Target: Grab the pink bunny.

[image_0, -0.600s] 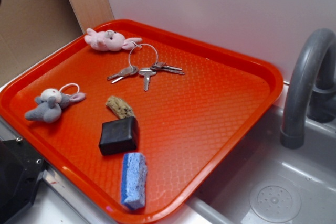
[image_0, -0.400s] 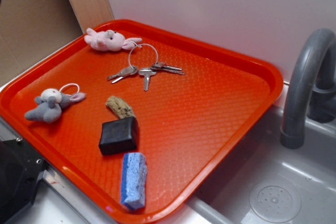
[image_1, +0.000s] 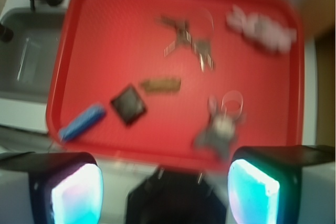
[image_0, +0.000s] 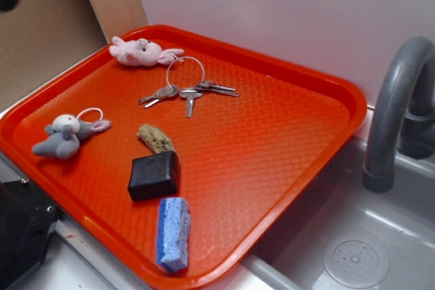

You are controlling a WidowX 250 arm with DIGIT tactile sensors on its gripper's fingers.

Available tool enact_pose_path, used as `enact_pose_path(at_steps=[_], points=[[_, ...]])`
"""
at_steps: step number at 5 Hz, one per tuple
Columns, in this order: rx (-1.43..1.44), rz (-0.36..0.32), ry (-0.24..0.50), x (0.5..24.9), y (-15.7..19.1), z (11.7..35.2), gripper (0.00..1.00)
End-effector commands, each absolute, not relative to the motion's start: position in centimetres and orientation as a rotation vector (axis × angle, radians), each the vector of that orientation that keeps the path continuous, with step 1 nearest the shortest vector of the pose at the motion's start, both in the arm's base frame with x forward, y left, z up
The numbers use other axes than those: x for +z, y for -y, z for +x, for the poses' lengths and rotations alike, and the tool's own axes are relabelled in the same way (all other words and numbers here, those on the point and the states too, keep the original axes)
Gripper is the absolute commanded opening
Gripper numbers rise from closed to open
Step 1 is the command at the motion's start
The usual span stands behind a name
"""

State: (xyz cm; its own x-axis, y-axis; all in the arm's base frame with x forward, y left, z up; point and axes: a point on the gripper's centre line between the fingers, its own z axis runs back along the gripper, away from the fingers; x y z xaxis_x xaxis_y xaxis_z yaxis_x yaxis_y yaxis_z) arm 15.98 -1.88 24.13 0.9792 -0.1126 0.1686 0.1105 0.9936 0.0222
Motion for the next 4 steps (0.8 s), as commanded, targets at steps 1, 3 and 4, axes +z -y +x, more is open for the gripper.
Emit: enact_pose_path(at_steps=[1, 3, 4], points=[[-0.366, 0.227, 0.298, 24.8, -2.5, 25.1, 1.0], [-0.759, 0.516, 0.128, 21.6, -7.1, 28.2, 1.0], [-0.874, 0.627, -0.041, 17.5, -7.8, 29.8, 1.0]])
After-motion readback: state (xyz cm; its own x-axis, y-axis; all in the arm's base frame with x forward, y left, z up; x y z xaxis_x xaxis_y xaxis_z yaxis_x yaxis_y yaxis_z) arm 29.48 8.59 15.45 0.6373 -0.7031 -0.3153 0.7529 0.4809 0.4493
